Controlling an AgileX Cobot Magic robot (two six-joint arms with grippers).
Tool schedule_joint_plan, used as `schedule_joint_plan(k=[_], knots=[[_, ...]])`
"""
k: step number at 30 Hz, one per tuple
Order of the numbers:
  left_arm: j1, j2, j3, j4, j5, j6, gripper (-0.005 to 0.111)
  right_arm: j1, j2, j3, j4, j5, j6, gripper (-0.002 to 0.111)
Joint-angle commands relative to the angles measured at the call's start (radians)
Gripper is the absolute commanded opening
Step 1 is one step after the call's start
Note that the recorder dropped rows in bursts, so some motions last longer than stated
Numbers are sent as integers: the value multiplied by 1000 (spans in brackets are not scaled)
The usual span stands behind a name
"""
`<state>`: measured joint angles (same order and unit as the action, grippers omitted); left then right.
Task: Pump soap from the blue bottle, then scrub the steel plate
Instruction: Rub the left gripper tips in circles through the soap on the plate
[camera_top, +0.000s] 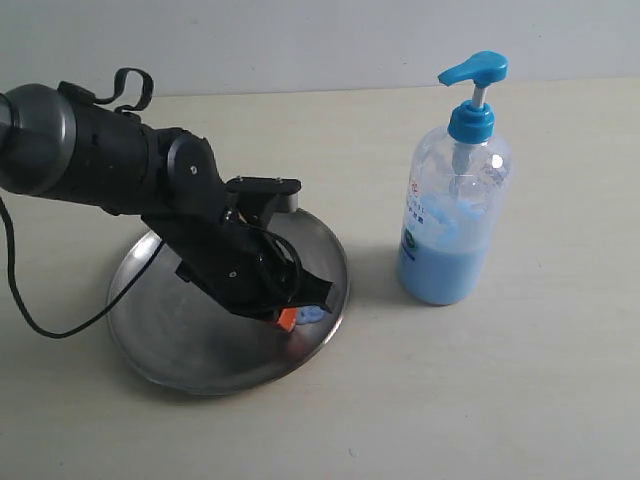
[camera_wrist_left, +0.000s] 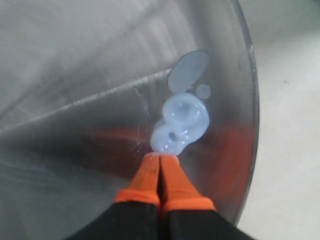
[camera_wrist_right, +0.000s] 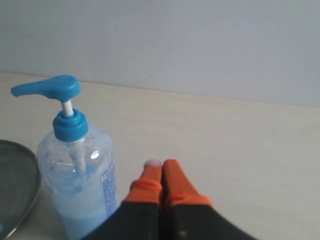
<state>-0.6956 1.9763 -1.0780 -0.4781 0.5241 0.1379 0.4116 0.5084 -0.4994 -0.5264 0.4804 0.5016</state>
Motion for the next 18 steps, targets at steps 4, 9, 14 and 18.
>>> schedule_joint_plan(k=[4, 9, 14, 18], knots=[[-3, 2, -6, -52, -72, 14, 0, -4, -5, 5, 4, -4, -6, 0], [-3, 2, -6, -59, -82, 16, 0, -4, -5, 5, 4, -6, -6, 0], [-3, 3, -6, -59, -78, 36, 0, -4, -5, 5, 11, -8, -4, 0], [-3, 15, -6, -59, -68, 52, 0, -4, -5, 5, 11, -8, -4, 0]])
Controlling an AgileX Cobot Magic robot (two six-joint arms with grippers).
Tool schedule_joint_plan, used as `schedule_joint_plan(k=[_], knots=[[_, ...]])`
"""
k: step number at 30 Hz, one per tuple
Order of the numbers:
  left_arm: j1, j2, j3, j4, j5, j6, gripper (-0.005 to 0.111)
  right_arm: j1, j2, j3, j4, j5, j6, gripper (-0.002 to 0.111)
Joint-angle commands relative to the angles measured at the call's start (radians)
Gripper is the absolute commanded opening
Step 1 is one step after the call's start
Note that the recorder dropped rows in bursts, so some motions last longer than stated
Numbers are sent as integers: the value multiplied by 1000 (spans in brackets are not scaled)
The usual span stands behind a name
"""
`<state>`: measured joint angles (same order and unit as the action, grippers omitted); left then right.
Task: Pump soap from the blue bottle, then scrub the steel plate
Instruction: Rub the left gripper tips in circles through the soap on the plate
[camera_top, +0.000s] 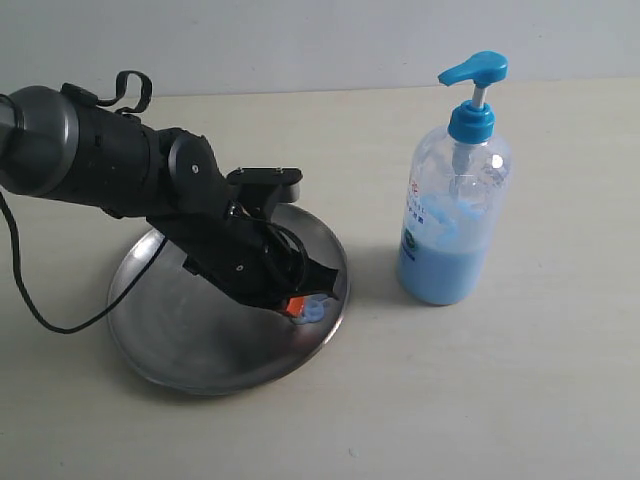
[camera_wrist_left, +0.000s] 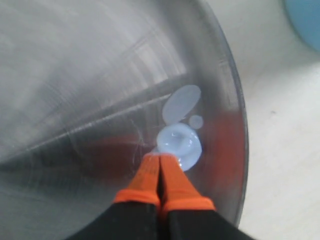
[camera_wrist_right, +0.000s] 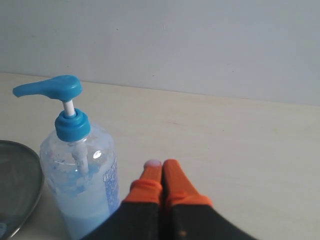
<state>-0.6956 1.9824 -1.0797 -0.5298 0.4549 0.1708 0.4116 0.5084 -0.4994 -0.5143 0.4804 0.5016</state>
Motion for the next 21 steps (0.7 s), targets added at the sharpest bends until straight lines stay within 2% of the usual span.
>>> schedule_joint_plan(k=[1, 10, 15, 21], knots=[[-3, 13, -5, -7, 6, 25, 0, -4, -5, 5, 1, -10, -4, 0], [-3, 30, -19, -31, 19, 54, 0, -4, -5, 5, 10, -13, -4, 0], [-3, 62, -90, -41, 99, 87, 0, -4, -5, 5, 10, -15, -6, 0], [-3, 126, -148, -41, 115, 87, 0, -4, -5, 5, 10, -15, -6, 0]])
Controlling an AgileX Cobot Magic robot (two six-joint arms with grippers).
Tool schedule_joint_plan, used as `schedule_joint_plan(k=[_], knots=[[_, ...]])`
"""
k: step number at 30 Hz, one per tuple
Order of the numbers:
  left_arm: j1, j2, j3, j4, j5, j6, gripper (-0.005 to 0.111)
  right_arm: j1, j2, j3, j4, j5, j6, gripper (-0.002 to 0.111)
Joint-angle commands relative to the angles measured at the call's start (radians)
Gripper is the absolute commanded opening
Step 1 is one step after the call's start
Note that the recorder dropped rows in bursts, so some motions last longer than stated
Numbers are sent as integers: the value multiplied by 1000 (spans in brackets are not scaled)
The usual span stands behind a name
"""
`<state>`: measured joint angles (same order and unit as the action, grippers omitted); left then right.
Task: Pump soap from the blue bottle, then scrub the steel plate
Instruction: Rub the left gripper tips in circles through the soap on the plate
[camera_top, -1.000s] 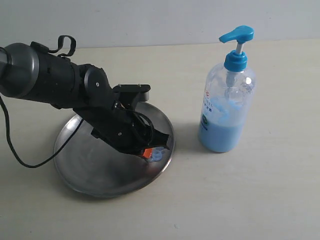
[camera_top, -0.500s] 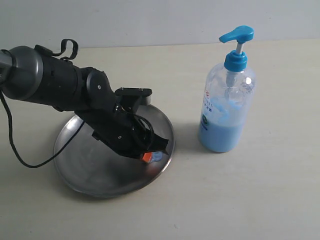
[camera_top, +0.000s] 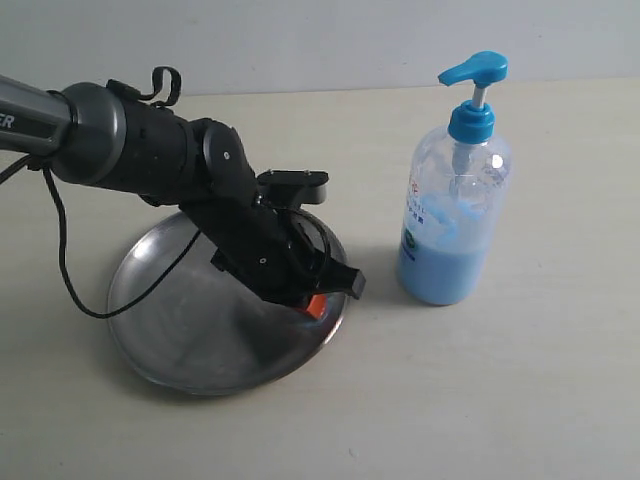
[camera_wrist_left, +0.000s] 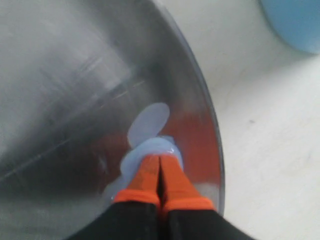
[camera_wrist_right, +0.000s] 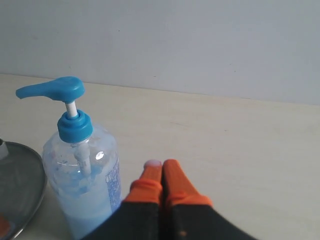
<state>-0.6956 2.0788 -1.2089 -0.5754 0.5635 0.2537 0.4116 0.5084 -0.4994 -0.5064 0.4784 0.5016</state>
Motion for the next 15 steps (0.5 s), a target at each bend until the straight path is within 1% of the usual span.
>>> schedule_joint_plan(k=[1, 4, 9, 15], knots=[[-3, 40, -34, 5, 5, 5, 0, -4, -5, 5, 2, -13, -6, 0], [-3, 58, -67, 7, 3, 5, 0, -4, -5, 5, 2, -13, -6, 0], [13, 60, -73, 78, -5, -29, 0, -4, -5, 5, 2, -13, -6, 0], [41, 60, -73, 106, 58, -29, 0, -4, -5, 5, 2, -13, -6, 0]])
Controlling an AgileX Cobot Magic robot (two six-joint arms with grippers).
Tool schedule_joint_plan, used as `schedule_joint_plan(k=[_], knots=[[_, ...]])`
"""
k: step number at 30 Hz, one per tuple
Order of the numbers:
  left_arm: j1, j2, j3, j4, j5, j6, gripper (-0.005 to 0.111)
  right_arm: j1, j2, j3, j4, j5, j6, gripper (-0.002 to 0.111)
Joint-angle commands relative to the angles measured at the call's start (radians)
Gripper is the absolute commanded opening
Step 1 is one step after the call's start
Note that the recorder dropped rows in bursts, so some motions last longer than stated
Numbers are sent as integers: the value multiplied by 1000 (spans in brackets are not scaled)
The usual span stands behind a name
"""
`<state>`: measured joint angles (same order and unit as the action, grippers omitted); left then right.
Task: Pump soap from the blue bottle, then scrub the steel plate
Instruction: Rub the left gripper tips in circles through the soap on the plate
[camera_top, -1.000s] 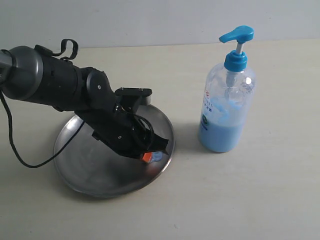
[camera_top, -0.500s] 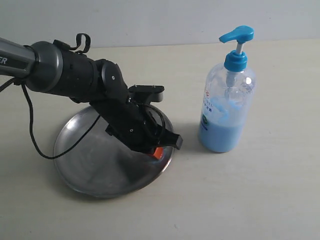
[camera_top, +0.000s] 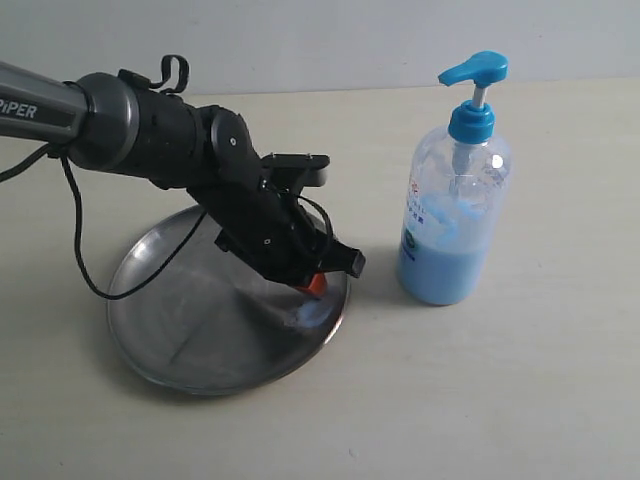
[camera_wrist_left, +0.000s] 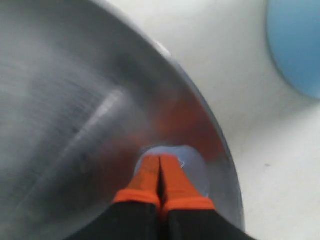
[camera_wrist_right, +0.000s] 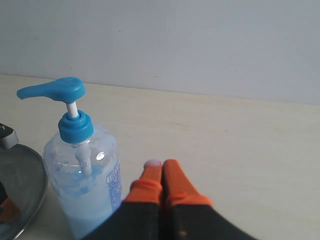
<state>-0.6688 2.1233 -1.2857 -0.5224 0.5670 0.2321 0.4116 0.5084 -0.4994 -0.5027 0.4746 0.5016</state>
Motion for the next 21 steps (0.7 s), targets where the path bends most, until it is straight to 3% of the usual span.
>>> schedule_joint_plan(k=[1, 7, 15, 21], knots=[[16, 16, 4, 64, 71, -8, 0, -4, -5, 5, -2, -9, -6, 0], [16, 5, 4, 68, 161, 1, 0, -4, -5, 5, -2, -9, -6, 0], [16, -16, 4, -5, 182, 3, 0, -4, -5, 5, 6, -9, -6, 0], [-32, -16, 4, -22, 70, 19, 0, -4, -5, 5, 6, -9, -6, 0]])
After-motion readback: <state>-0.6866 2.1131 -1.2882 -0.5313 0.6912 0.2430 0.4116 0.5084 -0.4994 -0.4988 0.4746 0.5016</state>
